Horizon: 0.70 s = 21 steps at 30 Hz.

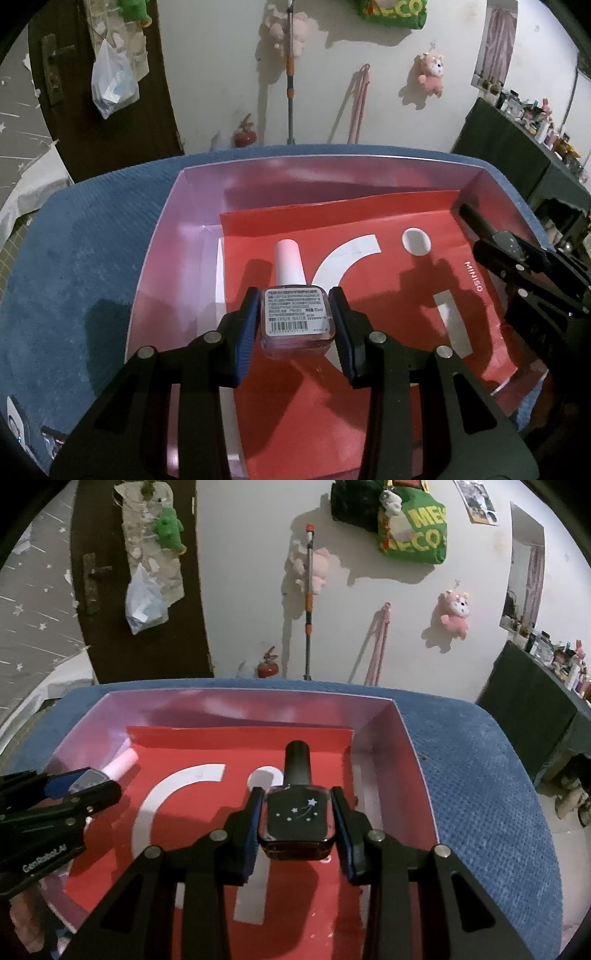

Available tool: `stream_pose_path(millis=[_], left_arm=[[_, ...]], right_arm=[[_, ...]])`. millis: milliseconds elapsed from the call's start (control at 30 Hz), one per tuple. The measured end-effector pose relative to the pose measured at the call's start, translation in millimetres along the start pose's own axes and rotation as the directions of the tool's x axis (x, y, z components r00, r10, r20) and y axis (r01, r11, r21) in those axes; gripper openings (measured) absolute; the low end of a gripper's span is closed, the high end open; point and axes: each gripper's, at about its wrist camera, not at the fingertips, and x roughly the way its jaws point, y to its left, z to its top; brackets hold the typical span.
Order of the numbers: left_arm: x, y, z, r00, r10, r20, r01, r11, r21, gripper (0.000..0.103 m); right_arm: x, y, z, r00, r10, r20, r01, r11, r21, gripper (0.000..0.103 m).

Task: Organize rigid objects
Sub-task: 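Lift both bottles and carry them over the red tray with both grippers, then lower both bottles onto the tray floor and open both grippers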

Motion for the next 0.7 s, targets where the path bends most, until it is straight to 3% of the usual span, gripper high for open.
stream_pose_path(millis=[367, 500, 700], left_arm=[[25, 10, 1, 0.998, -0.008, -0.059, 0.008, 1.000, -0.004, 0.035], [30, 13, -1, 0.998, 0.014, -0.056, -0.012, 0.999, 0.038, 0.035], [33, 15, -3, 0.998, -0.018, -0.067, 0.023, 0.998, 0.065, 0.035]], right_arm=[[16, 0, -5, 0.997, -0.032, -0.076, 0.032, 0.999, 0.002, 0.037], [19, 3, -10, 0.995, -0.043, -0.094, 0.042, 0.999, -0.011, 0.037], [18, 4, -11, 0.994, -0.047, -0.095, 0.046, 0.999, -0.014, 0.037]])
